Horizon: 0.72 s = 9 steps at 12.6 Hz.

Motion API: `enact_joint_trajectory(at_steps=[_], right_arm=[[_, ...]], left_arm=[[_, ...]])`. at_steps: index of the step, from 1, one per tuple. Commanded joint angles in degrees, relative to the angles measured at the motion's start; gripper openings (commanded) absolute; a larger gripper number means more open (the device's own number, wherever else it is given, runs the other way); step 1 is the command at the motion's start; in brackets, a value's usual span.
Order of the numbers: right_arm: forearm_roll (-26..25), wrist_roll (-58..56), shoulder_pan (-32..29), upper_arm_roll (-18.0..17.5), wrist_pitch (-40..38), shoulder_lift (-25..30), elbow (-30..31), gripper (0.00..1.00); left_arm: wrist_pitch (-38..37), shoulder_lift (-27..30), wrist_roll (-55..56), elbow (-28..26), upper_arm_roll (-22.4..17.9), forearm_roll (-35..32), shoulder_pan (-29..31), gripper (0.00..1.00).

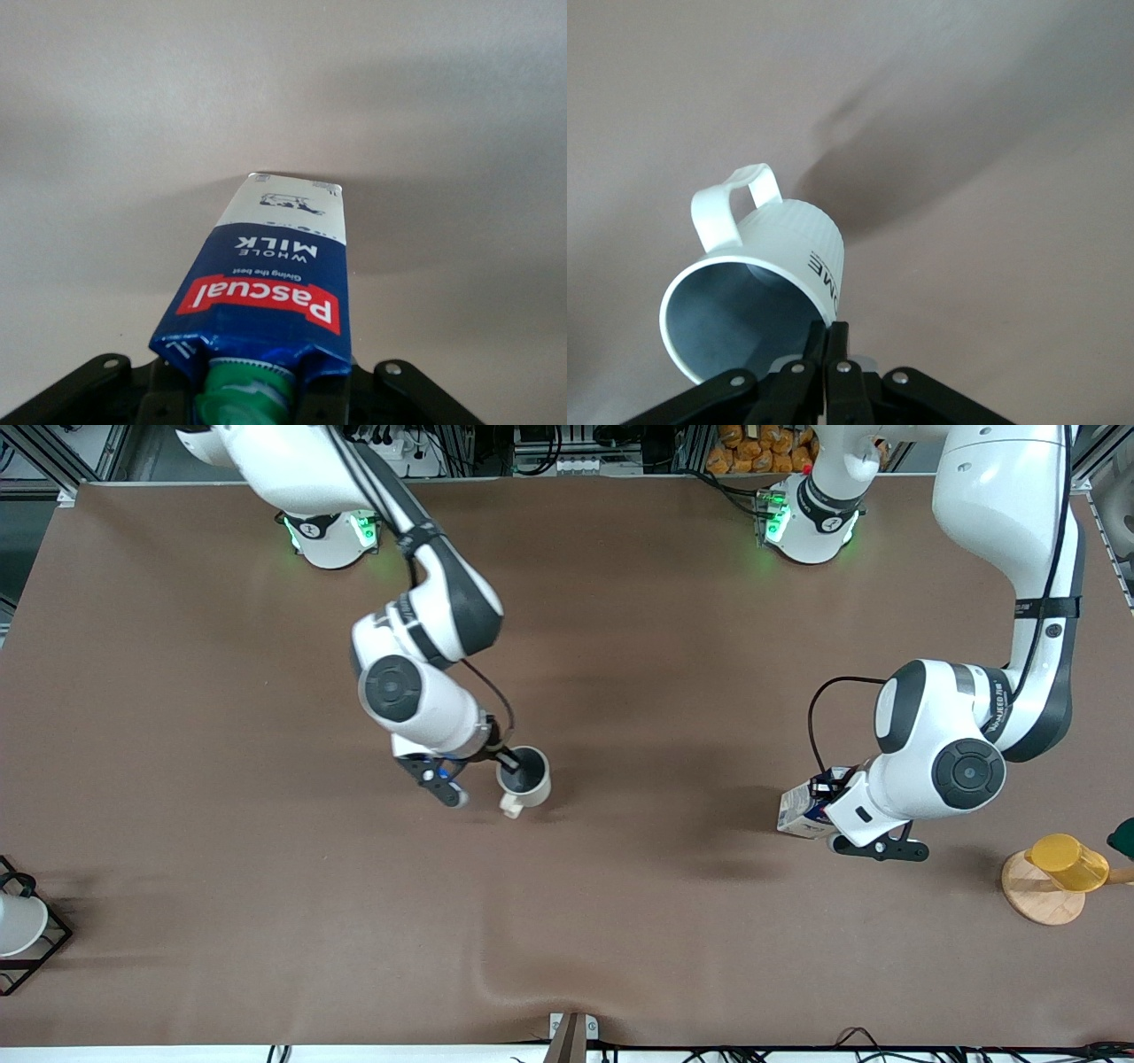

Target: Place milk next to cup

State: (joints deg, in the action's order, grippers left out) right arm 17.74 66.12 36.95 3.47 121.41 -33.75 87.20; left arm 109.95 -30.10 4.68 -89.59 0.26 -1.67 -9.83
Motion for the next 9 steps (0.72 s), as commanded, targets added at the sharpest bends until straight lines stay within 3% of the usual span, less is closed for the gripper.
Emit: enact_joint_trajectory(at_steps=[1, 6, 7, 8, 9], right_arm=[[1.0, 3.8, 2.3, 0.8, 1.2, -4.8, -5.6, 0.0], [0.9, 5.1, 3.8, 0.8, 4.4, -6.9, -5.8, 0.0], [0.9, 5.1, 3.9, 0.8, 4.5, -7.1, -5.8, 0.38], [0.6, 4.9, 3.9, 0.8, 4.4, -7.0, -5.8, 0.99], [0.5, 4.7, 3.9, 0.8, 4.3, -6.8, -6.0, 1.0]], left_arm=[[-0.1, 1.0, 1.2, 1.3, 0.0, -0.4, -0.1, 0.0], [-1.0, 3.9, 1.6, 0.9, 0.3, -0.4, -0.4, 0.0], [-2.0, 5.6, 2.2, 0.4, 1.3, -0.4, -0.2, 0.0], [-3.2, 6.3, 3.4, 0.6, 2.3, -0.4, 0.0, 0.0], [-4.2, 6.9, 4.7, 0.6, 3.3, -0.4, -0.2, 0.0]])
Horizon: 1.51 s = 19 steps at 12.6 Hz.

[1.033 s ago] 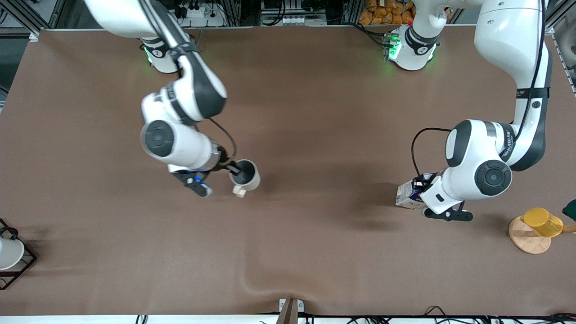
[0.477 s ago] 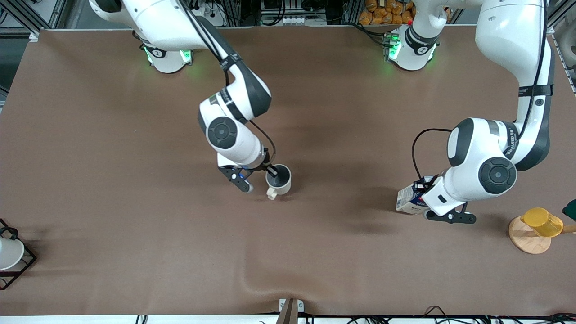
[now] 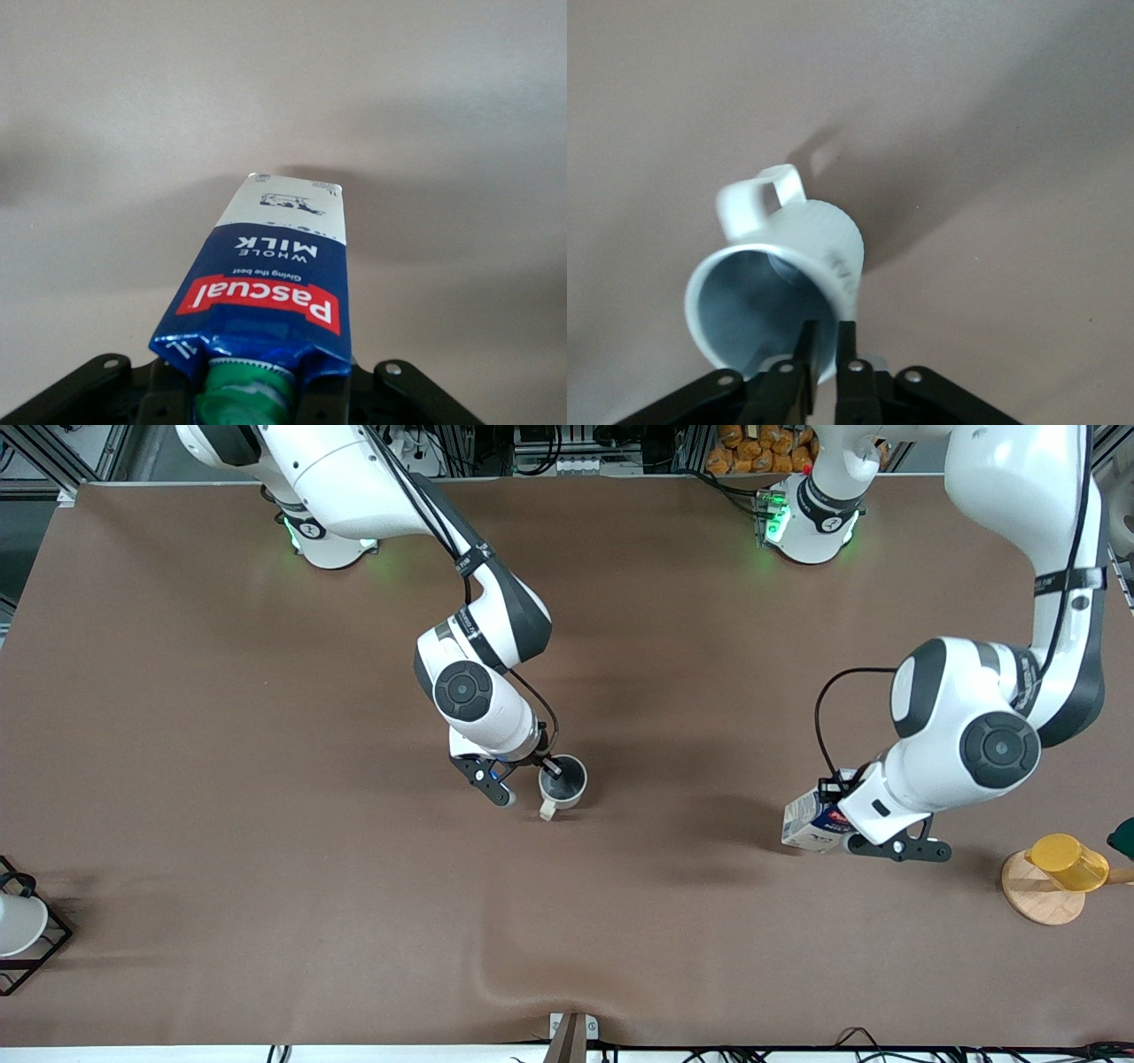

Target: Place milk next to cup

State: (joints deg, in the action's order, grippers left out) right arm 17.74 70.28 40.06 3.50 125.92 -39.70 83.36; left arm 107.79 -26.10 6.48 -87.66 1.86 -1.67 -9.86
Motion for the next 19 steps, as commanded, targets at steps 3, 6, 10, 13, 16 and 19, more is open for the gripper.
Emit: enact_joint_trajectory(at_steps=[3, 6, 10, 13, 16, 19], right_arm=[[0.5, 0.4, -0.5, 1.2, -6.3, 0.1, -6.0, 1.0], [0.3, -4.0, -6.3, 1.5, -20.0, 1.9, -11.2, 1.0], [-7.0, -20.7, -14.1, 2.2, -30.5, 7.6, -10.7, 1.0], [-15.3, -27.8, -15.3, 2.1, -31.3, 9.3, -9.2, 1.0], [-15.3, -41.5, -21.4, 2.1, -31.4, 11.6, -7.3, 1.0], [-15.4, -57.0, -27.1, 2.1, -31.0, 13.3, -4.4, 1.0]], left_arm=[[-5.8, 3.7, 8.8, -1.2, 6.6, -0.5, -0.2, 0.0], [-9.0, 3.7, 13.8, -0.2, 12.1, -0.6, -0.5, 0.0], [-10.3, 2.2, 23.7, 2.3, 17.1, -0.4, -4.2, 0.0], [-10.8, -2.0, 32.0, 6.8, 17.1, -0.3, -11.6, 0.0], [-10.8, -7.3, 38.5, 11.6, 17.0, 0.3, -18.3, 0.0], [-10.1, -13.9, 44.0, 18.0, 16.2, 1.1, -23.2, 0.0]])
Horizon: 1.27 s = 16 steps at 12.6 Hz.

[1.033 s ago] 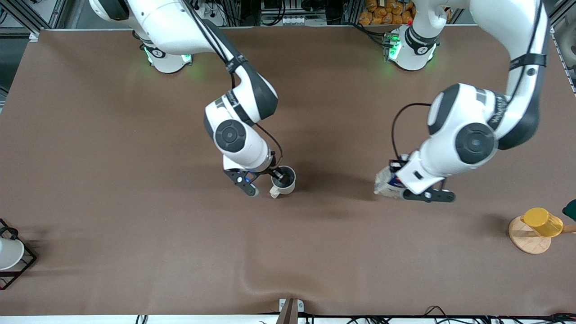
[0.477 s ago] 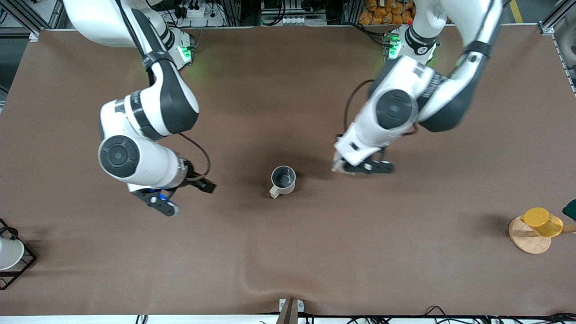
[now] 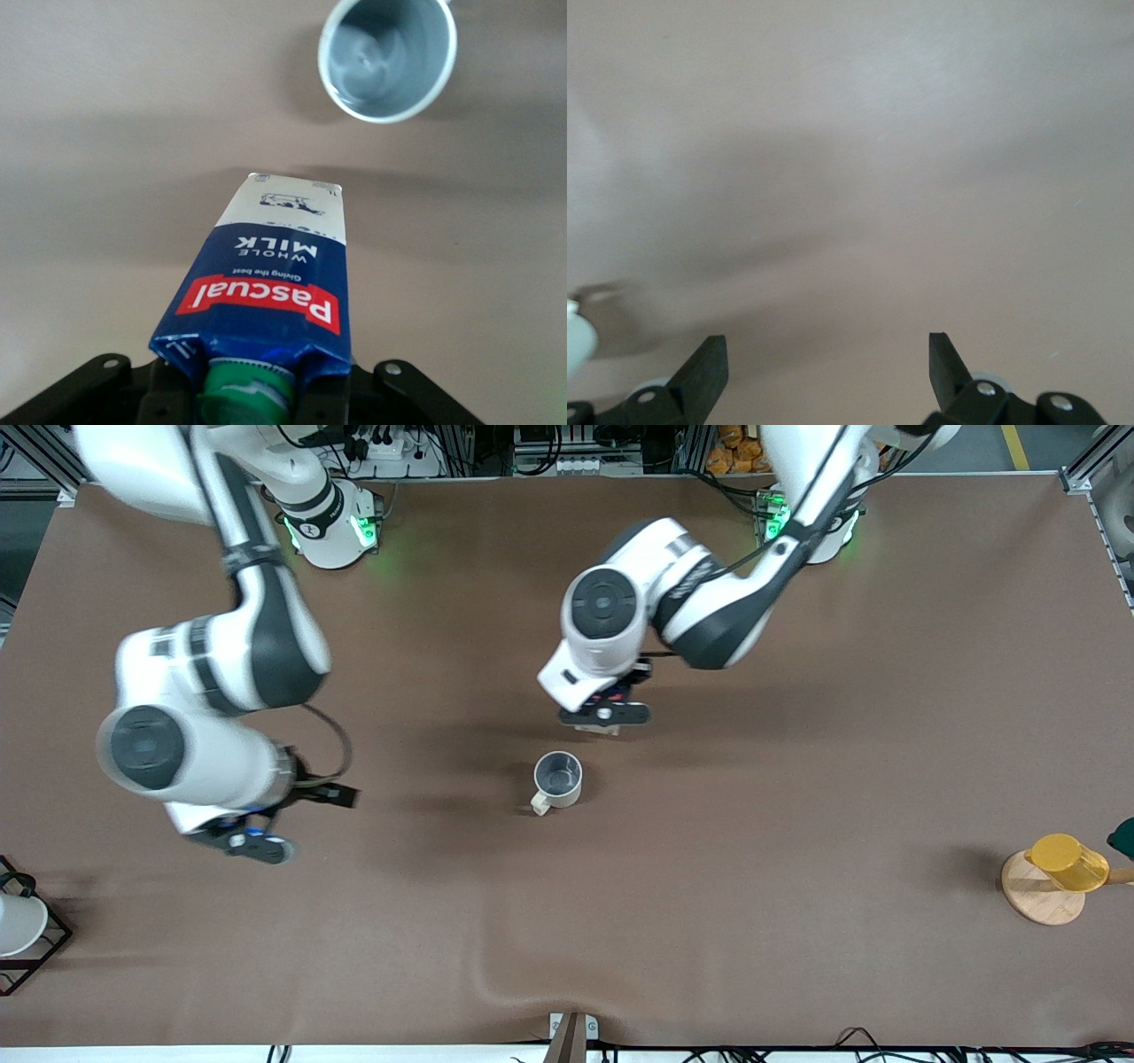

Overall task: Place milk next to cup
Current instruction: 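Lower the carton beside the mug with the left gripper while the right gripper retracts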

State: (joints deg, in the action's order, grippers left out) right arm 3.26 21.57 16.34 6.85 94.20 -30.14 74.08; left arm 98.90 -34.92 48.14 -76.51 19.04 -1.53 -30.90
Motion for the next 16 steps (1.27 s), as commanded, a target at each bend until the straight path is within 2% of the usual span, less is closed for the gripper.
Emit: enact_joint_trajectory(at_steps=[1, 5, 7, 10, 11, 16], right_arm=[[-0.8, -12.4, -5.9, -1.2, 0.9, 4.2, 5.1, 1.0], [-0.4, -23.9, -15.4, -1.3, 0.5, 7.1, 5.5, 1.0], [-0.4, -27.9, -18.7, -1.4, -1.0, 11.3, 7.8, 1.0], [-0.1, -28.3, -19.5, -1.4, -0.6, 25.0, 19.5, 1.0], [-0.1, -28.3, -19.3, -1.4, -0.7, 27.8, 21.3, 1.0], [-0.1, -28.4, -19.5, -1.3, -0.5, 33.4, 25.1, 1.0]], left_arm=[[0.0, -5.2, 3.1, 7.0, -1.0, 0.9, -2.7, 0.0], [4.5, -7.4, 7.9, 7.0, -1.1, 0.9, -3.3, 0.0], [4.8, -8.0, 9.8, 6.9, -1.3, 0.9, -3.4, 0.0], [5.5, -8.2, 9.6, 6.9, -1.8, 0.8, -3.5, 0.0], [5.9, -8.3, 9.2, 6.9, -1.9, 0.7, -3.5, 0.0], [8.4, -8.9, 8.5, 6.8, -3.4, 0.4, -4.1, 0.0]])
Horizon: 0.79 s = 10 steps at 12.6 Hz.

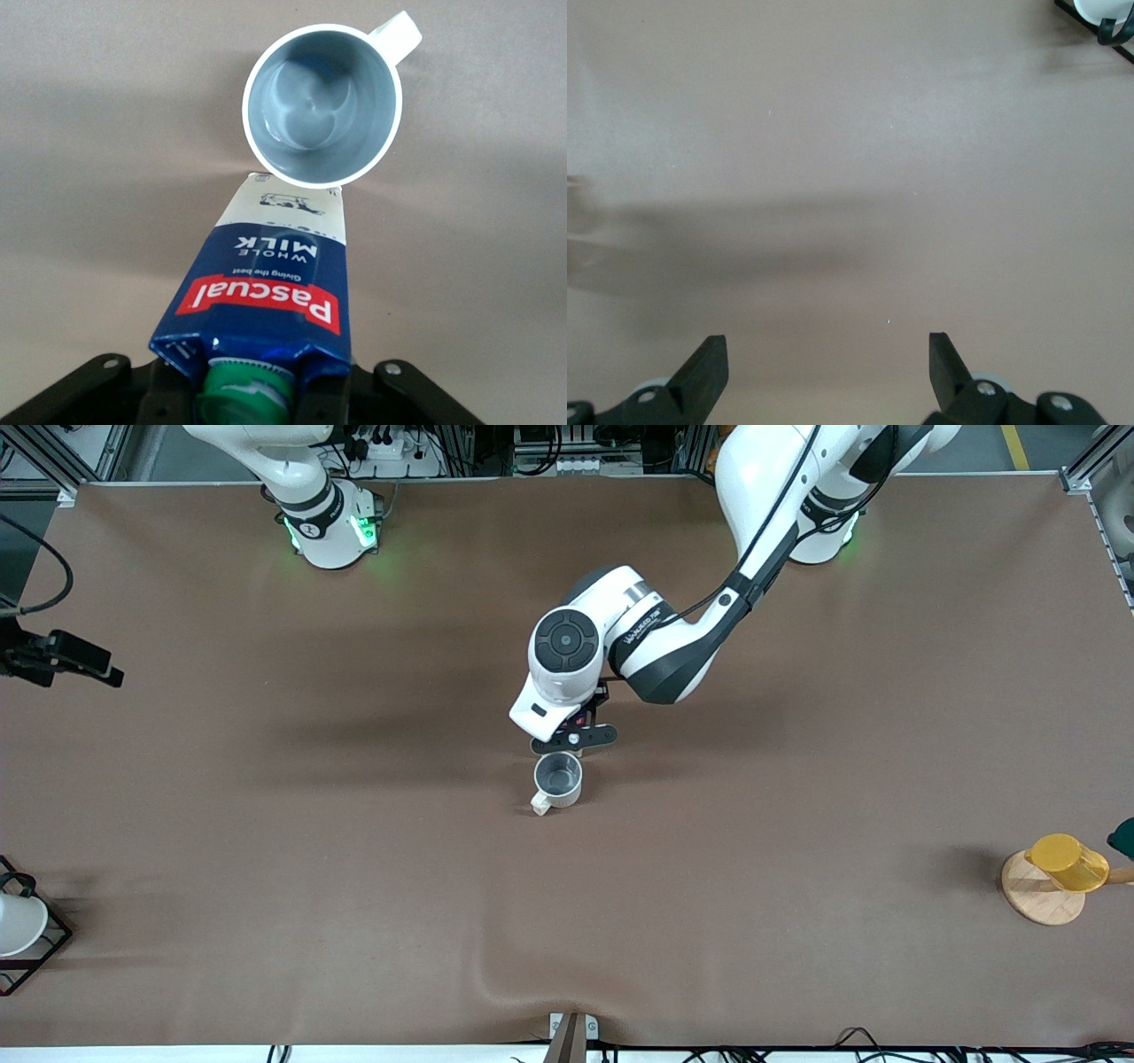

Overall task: Place milk next to cup
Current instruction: 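Lower the carton beside the mug with the left gripper while the right gripper retracts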

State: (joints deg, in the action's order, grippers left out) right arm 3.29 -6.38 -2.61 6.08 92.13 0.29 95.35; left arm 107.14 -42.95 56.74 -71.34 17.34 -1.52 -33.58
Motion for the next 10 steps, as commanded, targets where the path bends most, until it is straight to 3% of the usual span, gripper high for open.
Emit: enact_joint_trajectory(at_steps=[1, 5, 6, 7, 10], right_arm=[[-0.1, -0.6, -0.5, -0.5, 1.5, 3.9, 4.6, 1.0], [-0.4, -0.6, -0.1, -0.8, 1.5, 4.3, 3.9, 1.0], [-0.7, -0.4, 0.2, -0.9, 1.5, 3.8, 2.3, 1.0], [-0.7, 0.0, 0.4, -0.9, 1.4, 3.1, 1.3, 1.0], [-0.9, 0.1, 0.7, -0.9, 1.4, 1.5, -0.9, 1.0]], left_arm=[[0.2, -1.1, -0.2, 1.6, -2.3, 0.4, -2.1, 0.0], [0.3, -1.4, -1.0, 1.6, -3.8, 0.4, -3.1, 0.0], [0.3, -1.4, -0.8, 1.6, -3.9, 0.4, -3.6, 0.4], [0.9, -1.3, -1.7, 1.3, -4.2, -0.3, -3.8, 0.99], [1.4, 0.2, -1.7, 1.3, -4.2, -2.3, -4.6, 1.0]])
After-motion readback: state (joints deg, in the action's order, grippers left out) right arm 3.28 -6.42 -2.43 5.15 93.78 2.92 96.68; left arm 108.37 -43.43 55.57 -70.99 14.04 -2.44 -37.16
